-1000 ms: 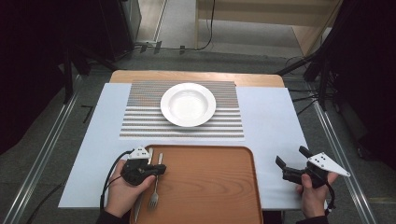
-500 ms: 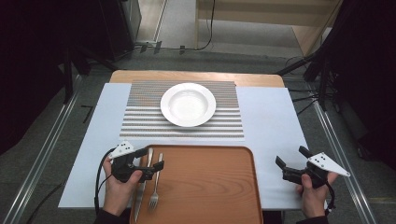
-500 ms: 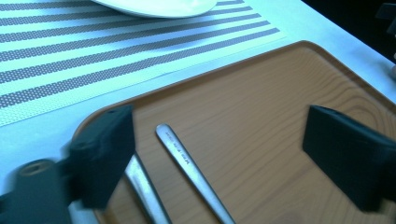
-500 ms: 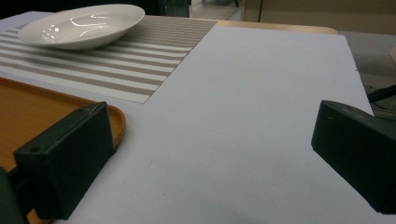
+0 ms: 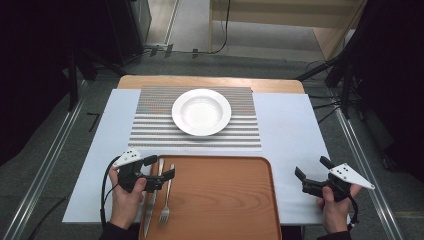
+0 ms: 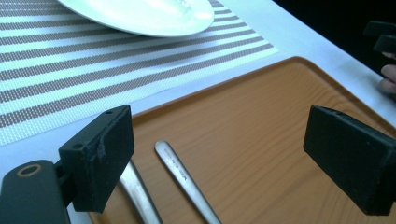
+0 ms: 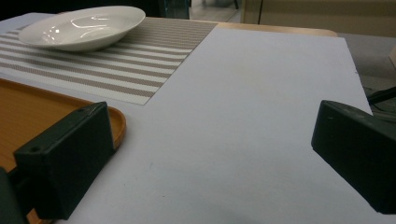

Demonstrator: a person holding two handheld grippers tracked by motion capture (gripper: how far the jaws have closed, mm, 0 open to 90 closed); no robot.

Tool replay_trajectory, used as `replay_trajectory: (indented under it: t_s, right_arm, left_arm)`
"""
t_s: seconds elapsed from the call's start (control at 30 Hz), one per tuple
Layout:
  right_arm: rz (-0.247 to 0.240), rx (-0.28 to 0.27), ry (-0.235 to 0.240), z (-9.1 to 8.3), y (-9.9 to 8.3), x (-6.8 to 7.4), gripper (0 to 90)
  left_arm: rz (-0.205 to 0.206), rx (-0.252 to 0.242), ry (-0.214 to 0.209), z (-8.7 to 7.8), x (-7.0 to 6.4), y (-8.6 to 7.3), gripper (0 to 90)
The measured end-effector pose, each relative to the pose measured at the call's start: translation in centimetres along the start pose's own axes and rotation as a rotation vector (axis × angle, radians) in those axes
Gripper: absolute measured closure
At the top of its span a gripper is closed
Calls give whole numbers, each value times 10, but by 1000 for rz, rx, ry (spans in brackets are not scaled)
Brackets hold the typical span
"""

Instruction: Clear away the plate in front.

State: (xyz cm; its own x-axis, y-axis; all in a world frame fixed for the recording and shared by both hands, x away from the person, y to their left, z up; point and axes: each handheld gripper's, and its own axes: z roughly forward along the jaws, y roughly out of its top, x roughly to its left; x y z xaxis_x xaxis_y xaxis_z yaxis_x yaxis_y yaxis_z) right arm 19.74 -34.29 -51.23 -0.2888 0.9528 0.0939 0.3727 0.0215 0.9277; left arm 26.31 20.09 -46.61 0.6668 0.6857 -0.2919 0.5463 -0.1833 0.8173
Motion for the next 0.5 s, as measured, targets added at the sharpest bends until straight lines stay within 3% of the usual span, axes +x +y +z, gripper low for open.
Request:
replay_trajectory:
  t_s: [0.5]
  right_arm:
    - [-8, -1, 6, 1, 0, 2, 0]
  left_arm:
    - [8, -17, -21, 8, 11, 24, 75]
